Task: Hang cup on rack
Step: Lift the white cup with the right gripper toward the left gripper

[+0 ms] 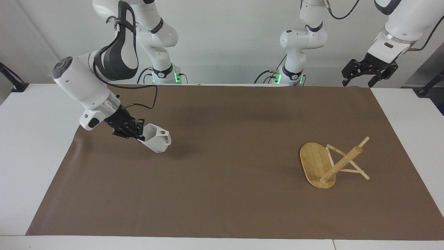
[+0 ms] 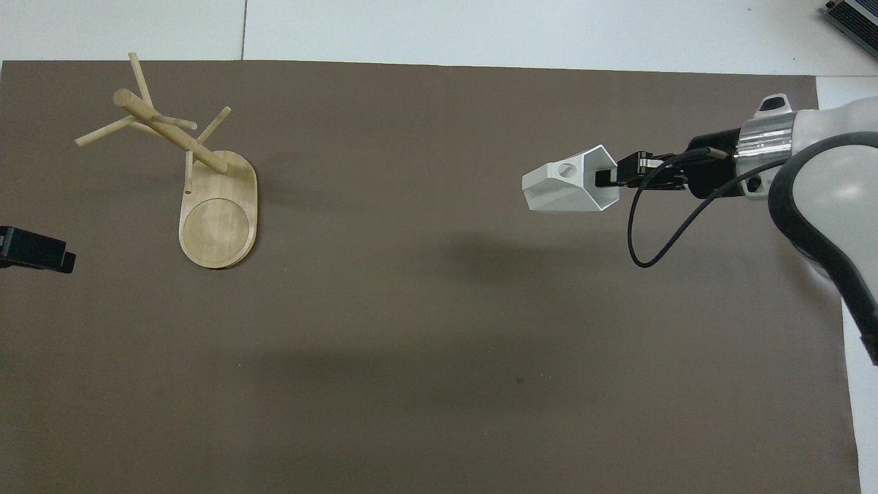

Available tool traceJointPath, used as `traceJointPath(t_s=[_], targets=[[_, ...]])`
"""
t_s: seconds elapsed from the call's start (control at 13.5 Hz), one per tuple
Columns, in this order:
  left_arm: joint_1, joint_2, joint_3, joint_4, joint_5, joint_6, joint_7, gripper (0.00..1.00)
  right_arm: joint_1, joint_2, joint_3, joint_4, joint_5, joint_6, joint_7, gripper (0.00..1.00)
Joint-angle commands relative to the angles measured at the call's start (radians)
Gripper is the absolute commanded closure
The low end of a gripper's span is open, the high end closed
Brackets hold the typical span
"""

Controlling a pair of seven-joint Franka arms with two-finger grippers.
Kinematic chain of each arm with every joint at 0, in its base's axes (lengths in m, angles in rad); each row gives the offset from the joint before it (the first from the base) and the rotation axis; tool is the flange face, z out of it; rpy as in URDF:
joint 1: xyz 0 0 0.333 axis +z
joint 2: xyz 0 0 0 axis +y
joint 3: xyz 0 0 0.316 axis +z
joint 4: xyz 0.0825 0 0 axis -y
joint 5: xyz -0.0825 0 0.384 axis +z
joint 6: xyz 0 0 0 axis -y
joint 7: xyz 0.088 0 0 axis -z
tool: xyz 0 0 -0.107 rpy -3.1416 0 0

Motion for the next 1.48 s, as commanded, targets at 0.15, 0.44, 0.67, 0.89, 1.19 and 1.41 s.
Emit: traceJointPath(t_s=[0.15, 0.44, 0.67, 0.89, 1.19, 1.41], targets=[[-0.046, -0.062, 0.004, -0.112, -0.111, 0.105, 0.196, 0.0, 0.005, -0.018, 0.12, 0.041, 0.119, 0.067, 0.113, 1.0], [-0.112, -0.068, 0.003, -0.144, -0.147, 0.162, 0.308, 0.0, 0.034, -0.005, 0.209, 0.095, 0.125, 0.174, 0.262, 1.0], [-0.121, -0.108, 0.003, -0.243, -0.199, 0.234, 0.502, 0.0, 0.129, -0.007, 0.215, 0.094, 0.261, 0.281, 0.282, 1.0], [-0.119, -0.109, 0.003, -0.258, -0.208, 0.253, 0.669, 0.0, 0.212, -0.001, 0.215, 0.095, 0.274, 0.378, 0.31, 1.0], [-0.104, -0.109, 0.006, -0.27, -0.253, 0.263, 0.957, 0.0, 0.283, 0.03, 0.215, 0.094, 0.262, 0.371, 0.304, 1.0], [-0.101, -0.109, 0.013, -0.284, -0.306, 0.289, 1.069, 0.0, 0.309, 0.051, 0.214, 0.086, 0.225, 0.293, 0.252, 1.0]])
